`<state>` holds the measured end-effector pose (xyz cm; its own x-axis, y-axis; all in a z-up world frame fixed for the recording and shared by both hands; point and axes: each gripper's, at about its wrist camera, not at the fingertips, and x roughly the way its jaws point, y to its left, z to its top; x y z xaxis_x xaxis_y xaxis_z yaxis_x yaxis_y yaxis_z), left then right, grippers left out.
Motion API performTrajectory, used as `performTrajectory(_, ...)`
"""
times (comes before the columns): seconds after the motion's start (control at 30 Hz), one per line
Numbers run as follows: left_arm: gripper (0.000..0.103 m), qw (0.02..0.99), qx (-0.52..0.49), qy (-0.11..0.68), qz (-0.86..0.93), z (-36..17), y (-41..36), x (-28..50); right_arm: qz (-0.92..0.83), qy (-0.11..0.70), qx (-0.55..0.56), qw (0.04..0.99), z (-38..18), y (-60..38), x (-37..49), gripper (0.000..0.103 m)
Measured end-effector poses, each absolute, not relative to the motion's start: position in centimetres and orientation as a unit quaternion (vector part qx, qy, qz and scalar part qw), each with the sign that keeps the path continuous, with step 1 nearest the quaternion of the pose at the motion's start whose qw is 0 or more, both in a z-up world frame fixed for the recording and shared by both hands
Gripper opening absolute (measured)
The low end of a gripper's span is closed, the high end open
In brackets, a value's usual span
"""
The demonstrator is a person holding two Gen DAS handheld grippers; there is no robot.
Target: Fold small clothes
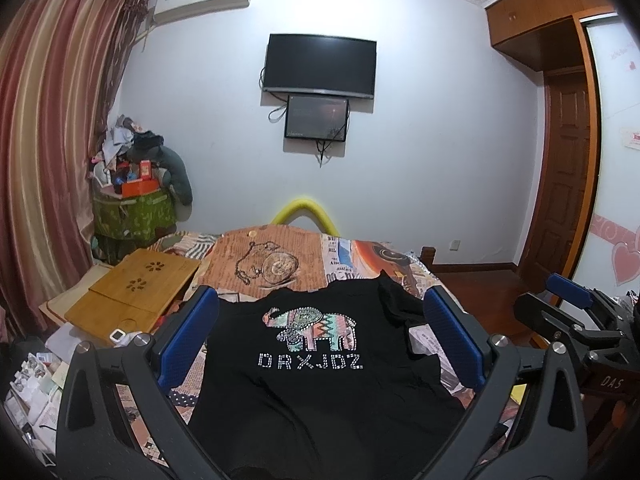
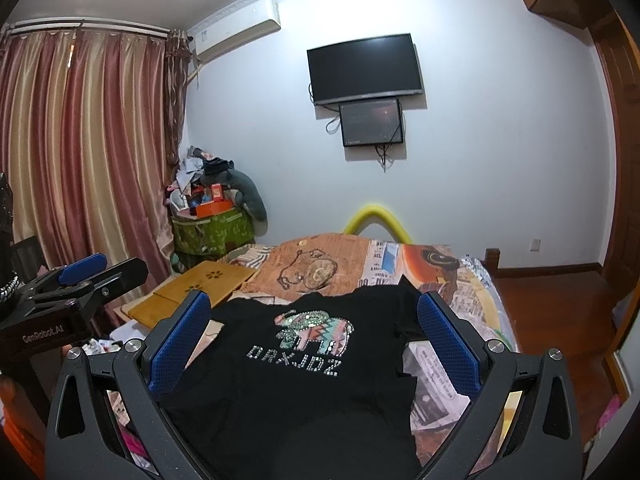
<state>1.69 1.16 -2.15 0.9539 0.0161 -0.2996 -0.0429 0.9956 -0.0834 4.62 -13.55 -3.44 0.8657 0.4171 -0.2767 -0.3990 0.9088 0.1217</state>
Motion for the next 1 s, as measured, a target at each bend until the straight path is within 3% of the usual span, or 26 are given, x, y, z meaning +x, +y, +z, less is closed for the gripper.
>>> performTrajectory(0.67,0.103,0.922,-0.089,0.369,0.077,-11.5,12.6,21.6,0.149,0.252,0.043,0.955,-10.4,-16.2,17.9,0.102)
performTrajectory(1.0,0.103,0.880,-0.108,0.448,0.110,-18.3,20.2,28.5,0.127,0.338,0.028,0.932,-14.8,-17.8,24.2,0.072)
